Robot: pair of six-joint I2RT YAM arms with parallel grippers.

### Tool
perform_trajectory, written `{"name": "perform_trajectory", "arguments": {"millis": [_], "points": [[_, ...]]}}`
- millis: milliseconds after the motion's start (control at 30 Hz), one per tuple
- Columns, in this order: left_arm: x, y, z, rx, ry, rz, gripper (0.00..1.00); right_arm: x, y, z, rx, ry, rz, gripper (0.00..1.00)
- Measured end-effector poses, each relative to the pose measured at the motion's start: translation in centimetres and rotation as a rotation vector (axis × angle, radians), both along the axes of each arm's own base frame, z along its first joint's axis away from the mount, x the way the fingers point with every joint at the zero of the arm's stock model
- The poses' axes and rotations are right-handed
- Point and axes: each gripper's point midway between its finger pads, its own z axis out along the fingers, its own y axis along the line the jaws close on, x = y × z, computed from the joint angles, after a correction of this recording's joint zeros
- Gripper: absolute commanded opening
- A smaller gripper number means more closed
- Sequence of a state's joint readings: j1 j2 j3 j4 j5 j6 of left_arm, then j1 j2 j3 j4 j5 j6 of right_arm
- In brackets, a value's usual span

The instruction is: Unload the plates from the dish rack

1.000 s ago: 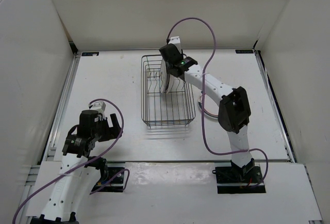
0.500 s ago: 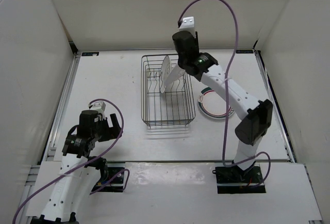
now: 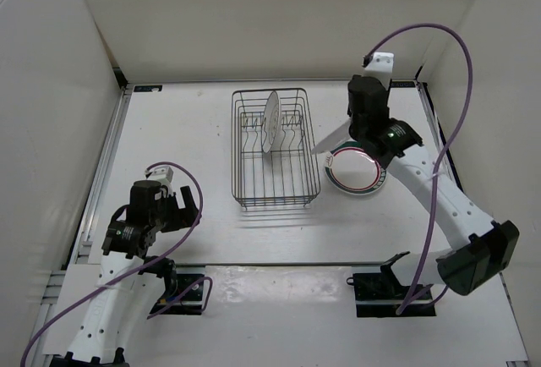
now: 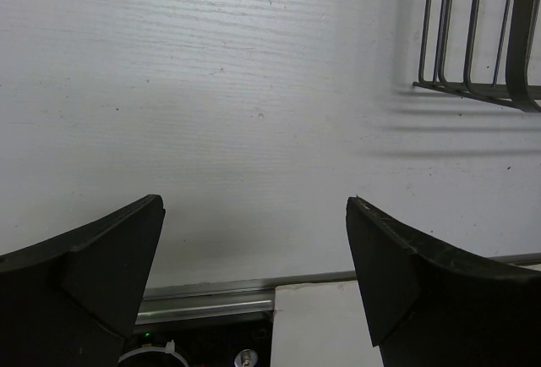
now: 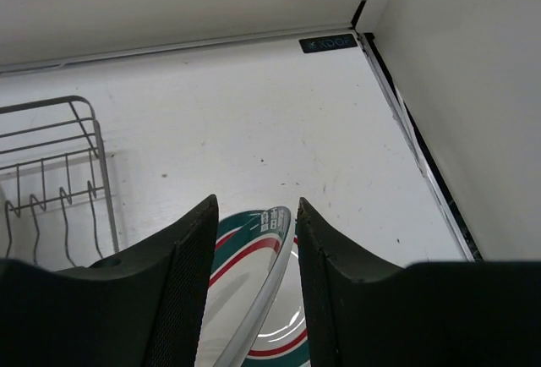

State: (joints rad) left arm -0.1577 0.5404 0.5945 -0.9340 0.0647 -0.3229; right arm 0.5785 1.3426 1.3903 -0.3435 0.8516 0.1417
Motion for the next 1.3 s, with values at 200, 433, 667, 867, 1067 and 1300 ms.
{"name": "perform_trajectory", "arguments": {"millis": [200,433,667,867,1067,1300], "points": [[0.0,0.0,0.0,0.000,0.001,0.000,1.00,-0.3,-2.9,-0.7,0.035,0.009,-0.056,0.00],[0.0,0.0,0.0,0.001,0.001,0.000,1.00,0.3,-5.6,-3.5,0.064,0.064,-0.118,0.00],[0.0,0.0,0.0,0.000,0.001,0.000,1.00,1.1,-8.0,-7.2,0.059,0.138,-0.178,0.00],[0.0,0.0,0.0,0.000,0.000,0.000,1.00,1.3,-9.5,-11.9,0.076,0.207,-0.212,0.00],[0.0,0.0,0.0,0.000,0.000,0.000,1.00,0.6,-10.5,-16.1,0.114,0.250,-0.247,0.00],[0.0,0.0,0.0,0.000,0.000,0.000,1.00,-1.0,-10.8,-18.3,0.171,0.256,-0.271,0.00]]}}
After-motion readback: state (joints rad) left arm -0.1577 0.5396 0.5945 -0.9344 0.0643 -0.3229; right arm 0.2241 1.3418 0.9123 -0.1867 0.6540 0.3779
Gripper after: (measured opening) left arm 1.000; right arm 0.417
